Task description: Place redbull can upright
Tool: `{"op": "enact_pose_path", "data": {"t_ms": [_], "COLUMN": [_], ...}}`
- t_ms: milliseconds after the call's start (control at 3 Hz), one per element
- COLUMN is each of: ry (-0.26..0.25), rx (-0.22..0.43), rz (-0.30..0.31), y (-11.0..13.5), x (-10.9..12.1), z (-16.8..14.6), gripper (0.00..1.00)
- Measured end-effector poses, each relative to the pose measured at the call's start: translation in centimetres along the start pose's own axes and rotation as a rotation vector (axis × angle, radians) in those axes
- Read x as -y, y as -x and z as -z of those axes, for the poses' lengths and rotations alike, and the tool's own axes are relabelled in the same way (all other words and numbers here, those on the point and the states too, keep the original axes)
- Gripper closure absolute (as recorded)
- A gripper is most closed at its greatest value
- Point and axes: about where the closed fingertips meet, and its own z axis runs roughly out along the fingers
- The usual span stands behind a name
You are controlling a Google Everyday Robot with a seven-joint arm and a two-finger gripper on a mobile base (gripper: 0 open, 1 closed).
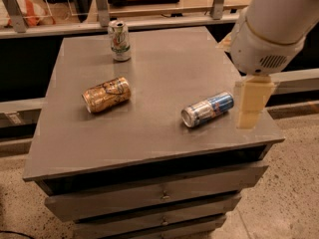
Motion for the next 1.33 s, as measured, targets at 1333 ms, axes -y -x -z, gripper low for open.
{"op": "enact_pose_path", "data": {"t_ms": [1333], "ry": [0.210], "rx": [0.125], "rz": [0.305], "y": [3.7], "x": [8.0], "z": [-6.4], "gripper": [0.00]}}
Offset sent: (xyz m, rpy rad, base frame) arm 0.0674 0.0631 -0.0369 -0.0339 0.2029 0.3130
